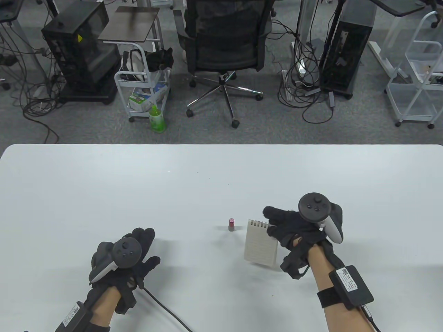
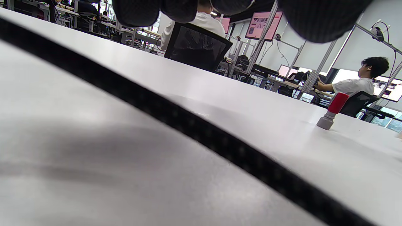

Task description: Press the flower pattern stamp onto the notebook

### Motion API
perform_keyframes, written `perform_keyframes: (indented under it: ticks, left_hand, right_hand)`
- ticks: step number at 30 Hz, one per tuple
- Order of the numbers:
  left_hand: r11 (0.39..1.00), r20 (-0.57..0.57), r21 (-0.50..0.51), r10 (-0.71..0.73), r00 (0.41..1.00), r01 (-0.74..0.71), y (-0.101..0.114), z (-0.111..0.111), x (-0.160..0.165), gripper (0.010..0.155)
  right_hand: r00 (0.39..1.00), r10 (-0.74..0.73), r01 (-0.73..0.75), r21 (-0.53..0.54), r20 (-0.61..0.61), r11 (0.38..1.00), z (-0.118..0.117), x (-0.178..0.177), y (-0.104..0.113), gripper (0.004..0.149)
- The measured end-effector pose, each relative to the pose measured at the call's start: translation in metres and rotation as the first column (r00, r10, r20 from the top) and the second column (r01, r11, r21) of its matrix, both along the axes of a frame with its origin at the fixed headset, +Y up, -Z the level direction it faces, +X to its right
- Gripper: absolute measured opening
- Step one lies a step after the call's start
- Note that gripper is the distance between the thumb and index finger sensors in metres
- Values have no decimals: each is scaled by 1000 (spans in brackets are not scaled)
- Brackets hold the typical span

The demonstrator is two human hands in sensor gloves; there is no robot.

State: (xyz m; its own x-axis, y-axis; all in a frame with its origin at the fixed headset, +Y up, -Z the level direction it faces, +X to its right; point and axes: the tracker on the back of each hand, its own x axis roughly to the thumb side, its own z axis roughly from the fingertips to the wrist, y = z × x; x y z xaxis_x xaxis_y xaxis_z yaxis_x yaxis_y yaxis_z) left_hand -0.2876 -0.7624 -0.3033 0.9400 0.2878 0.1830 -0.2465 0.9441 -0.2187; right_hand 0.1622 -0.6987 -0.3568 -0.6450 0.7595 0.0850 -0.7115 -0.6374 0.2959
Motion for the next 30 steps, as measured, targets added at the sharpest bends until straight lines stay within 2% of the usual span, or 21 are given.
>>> perform_keyframes:
  ticks: [3,6,10,13,17,19,21,23,26,30]
  left_hand:
    - [1000,3,-1,2,1000,-2,0,0,0,82]
    - [1000,6,1,5,1000,-5,0,0,1,82]
    - [1000,9,-1,3,1000,-3,-1,0,1,82]
    - [1000,14,-7,3,1000,-3,-1,1,2,82]
    - [1000,22,15,16,1000,-16,1,1,1,81]
    - [1000,21,12,23,1000,-23,1,0,1,81]
    - [1000,20,10,24,1000,-24,1,0,1,81]
    - [1000,20,1,22,1000,-22,-1,0,1,81]
    - [1000,23,-3,15,1000,-14,-2,0,1,81]
    - [1000,32,8,11,999,-11,0,0,3,80]
  right_hand:
    - [991,-79,75,-39,-106,996,17,-34,0,60]
    - [970,-149,125,-129,-193,984,29,-64,-13,60]
    - [955,-167,107,-239,-246,965,36,-96,-45,60]
    - [952,-120,44,-263,-281,964,37,-111,-64,59]
    - [974,-1,-49,-214,-227,976,38,-124,-76,59]
    - [978,113,-137,-132,-175,982,42,-130,-75,58]
    - [950,280,-285,-12,-139,959,45,-135,-73,58]
    - [932,348,-344,54,-99,937,46,-138,-74,58]
    - [942,317,-319,-5,-109,948,45,-138,-78,59]
    - [937,337,-340,-13,-95,940,42,-132,-77,59]
